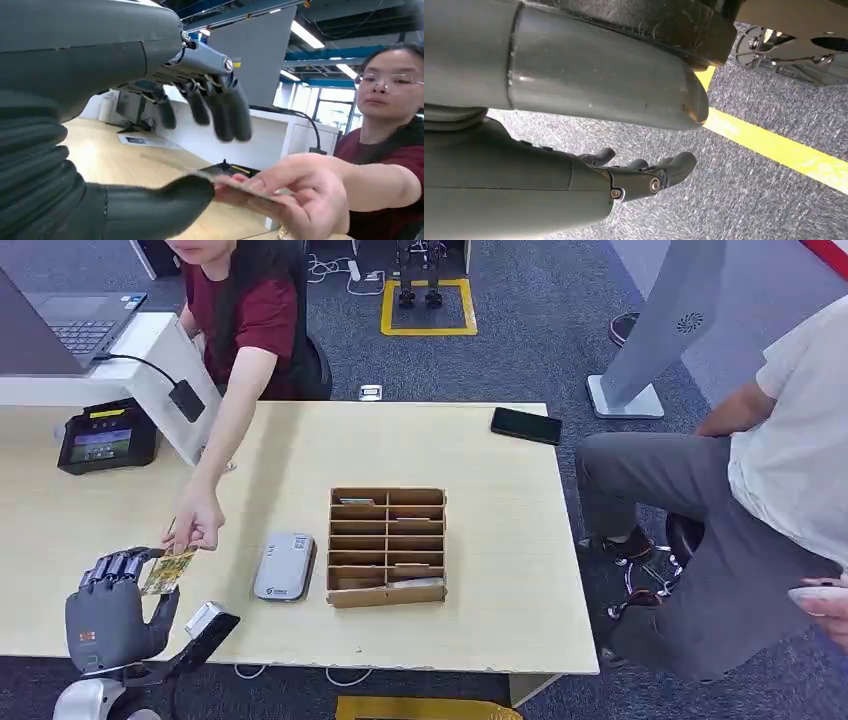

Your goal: Pass the card to the sensor for recognition and then transmit it.

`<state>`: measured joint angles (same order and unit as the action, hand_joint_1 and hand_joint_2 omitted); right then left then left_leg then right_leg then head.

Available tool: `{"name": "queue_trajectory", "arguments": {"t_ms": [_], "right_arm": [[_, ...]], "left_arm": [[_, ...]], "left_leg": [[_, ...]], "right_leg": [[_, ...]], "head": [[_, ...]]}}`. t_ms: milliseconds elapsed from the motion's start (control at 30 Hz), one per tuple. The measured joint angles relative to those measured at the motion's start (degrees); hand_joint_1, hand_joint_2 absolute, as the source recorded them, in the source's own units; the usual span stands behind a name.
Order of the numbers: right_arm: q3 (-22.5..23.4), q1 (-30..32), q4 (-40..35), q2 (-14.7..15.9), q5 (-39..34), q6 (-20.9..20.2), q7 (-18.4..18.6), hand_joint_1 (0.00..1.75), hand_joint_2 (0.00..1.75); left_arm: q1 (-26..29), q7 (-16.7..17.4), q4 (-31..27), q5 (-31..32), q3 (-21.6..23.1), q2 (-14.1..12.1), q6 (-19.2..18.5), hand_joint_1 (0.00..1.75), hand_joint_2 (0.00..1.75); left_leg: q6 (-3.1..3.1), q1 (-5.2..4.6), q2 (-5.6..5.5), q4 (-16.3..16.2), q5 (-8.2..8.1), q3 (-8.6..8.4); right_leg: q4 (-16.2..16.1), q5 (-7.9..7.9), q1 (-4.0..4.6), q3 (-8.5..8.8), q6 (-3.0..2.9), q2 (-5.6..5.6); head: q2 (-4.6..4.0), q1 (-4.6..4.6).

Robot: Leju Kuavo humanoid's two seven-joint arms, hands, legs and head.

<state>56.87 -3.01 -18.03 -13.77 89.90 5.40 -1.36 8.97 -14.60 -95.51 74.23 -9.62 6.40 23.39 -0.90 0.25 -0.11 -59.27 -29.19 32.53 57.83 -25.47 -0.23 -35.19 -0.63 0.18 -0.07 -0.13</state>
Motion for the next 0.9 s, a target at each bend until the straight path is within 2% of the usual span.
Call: {"name": "queue_trajectory", "arguments": {"t_ms": [500,667,767,900], "right_arm": [[-0.35,0.01,0.02,0.04,0.00,0.17,0.00,0.00,0.00],[-0.61,0.01,0.20,0.11,0.00,0.28,-0.02,0.00,0.00],[-0.61,0.04,0.22,0.09,0.00,0.50,0.00,0.00,0.00],[-0.61,0.04,0.22,0.09,0.00,0.52,-0.02,0.00,0.00]], "left_arm": [[-0.16,-0.20,0.26,-0.35,0.24,-0.39,0.07,1.75,1.75],[0.00,-4.32,0.33,-7.48,0.83,-0.55,-0.80,1.75,1.75],[0.20,-7.32,-0.64,-17.76,0.83,-0.09,-6.68,1.75,1.75],[0.21,-8.24,-2.27,-21.75,0.83,0.92,-9.47,1.75,1.75]], "left_leg": [[0.00,0.00,0.00,0.00,0.00,0.00],[0.00,0.00,0.00,0.00,0.00,0.01],[0.00,0.00,-0.01,0.00,0.00,0.01],[0.00,0.00,-0.01,0.00,0.00,0.02]], "right_leg": [[0.00,0.00,0.00,0.00,0.00,0.00],[0.00,0.00,0.00,0.00,0.00,0.00],[0.00,0.00,0.00,0.00,0.00,0.00],[0.00,0.00,0.00,0.01,0.00,-0.01]], "head": [[0.00,0.00],[0.00,0.00],[0.00,0.00],[0.00,0.00]]}}
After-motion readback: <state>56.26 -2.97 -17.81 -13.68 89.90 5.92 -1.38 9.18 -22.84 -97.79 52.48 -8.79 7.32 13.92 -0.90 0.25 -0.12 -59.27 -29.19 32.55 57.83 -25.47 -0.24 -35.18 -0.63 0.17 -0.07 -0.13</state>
